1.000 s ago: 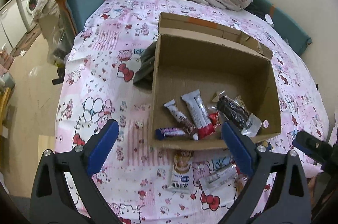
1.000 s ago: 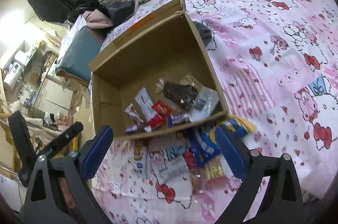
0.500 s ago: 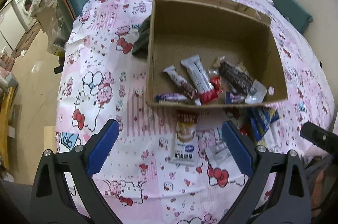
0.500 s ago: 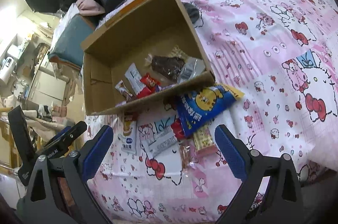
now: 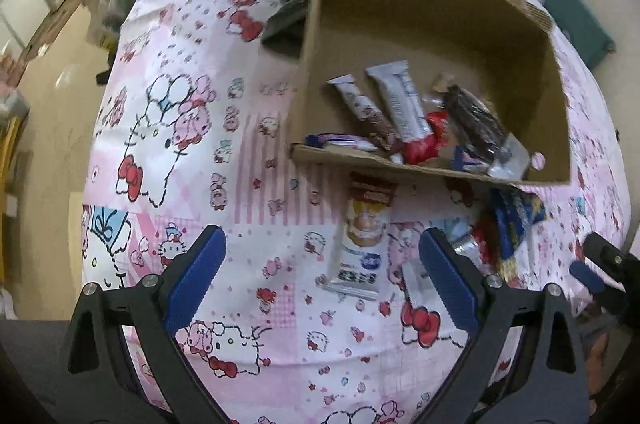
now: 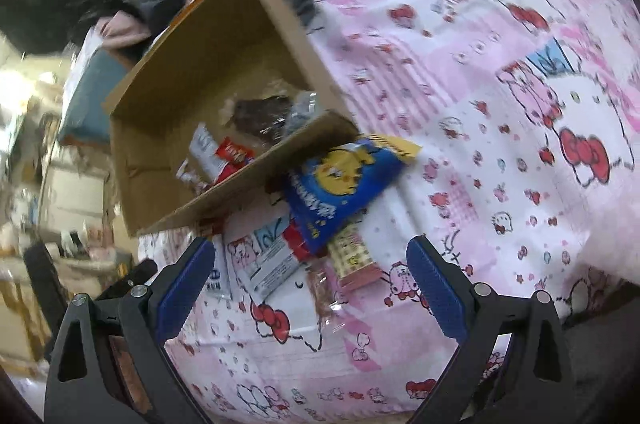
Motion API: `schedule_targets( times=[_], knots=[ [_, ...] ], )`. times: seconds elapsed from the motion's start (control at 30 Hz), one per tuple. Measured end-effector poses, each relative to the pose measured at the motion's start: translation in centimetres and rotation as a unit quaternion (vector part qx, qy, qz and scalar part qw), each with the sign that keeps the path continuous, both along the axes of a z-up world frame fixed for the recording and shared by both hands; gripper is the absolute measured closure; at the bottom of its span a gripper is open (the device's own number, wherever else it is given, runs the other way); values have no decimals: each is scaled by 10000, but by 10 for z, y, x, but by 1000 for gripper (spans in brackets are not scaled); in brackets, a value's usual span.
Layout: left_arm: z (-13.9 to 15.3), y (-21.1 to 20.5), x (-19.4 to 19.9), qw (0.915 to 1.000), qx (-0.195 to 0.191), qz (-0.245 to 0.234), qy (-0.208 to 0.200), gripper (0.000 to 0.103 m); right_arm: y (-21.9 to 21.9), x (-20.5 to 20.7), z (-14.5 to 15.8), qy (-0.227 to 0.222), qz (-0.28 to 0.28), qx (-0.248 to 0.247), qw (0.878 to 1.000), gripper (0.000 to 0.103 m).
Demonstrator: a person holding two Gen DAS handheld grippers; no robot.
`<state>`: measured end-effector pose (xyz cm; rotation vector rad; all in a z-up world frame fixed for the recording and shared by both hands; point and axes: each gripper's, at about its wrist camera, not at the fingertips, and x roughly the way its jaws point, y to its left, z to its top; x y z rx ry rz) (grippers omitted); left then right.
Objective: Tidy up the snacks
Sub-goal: 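Grasp the FOOD rice-cake packet with the left gripper while the right gripper grasps the blue chip bag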
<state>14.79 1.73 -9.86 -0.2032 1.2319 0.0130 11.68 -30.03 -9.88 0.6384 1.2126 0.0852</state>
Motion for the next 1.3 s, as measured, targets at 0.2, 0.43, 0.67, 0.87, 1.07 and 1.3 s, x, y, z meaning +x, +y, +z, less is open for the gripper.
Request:
schedule_targets(
  times=[0.2, 0.43, 0.67, 0.87, 1.07, 1.3],
  knots=[
    [-26, -12, 10, 9995, 25, -133, 290, 20, -3, 4, -6, 120, -86, 84, 9999, 4],
    [-66, -57, 25, 9928, 404, -971, 577, 23, 3, 6, -8, 145, 47, -126, 9998, 4],
    [-68, -63, 25, 9884, 657, -1210, 643, 77, 5, 6, -7, 122, 108, -195, 9997, 4],
    [-57, -46, 18, 9907, 672, -968, 678, 77, 6, 6, -5, 90, 133, -152, 9998, 4],
    [-43, -38, 1, 9915, 656, -931, 630, 77, 5, 4, -2, 48, 107, -133, 9998, 4],
    [-16, -30, -14, 9914, 710, -1037, 377, 77, 0, 1, 0, 49, 12, -51, 10000, 4]
  ],
)
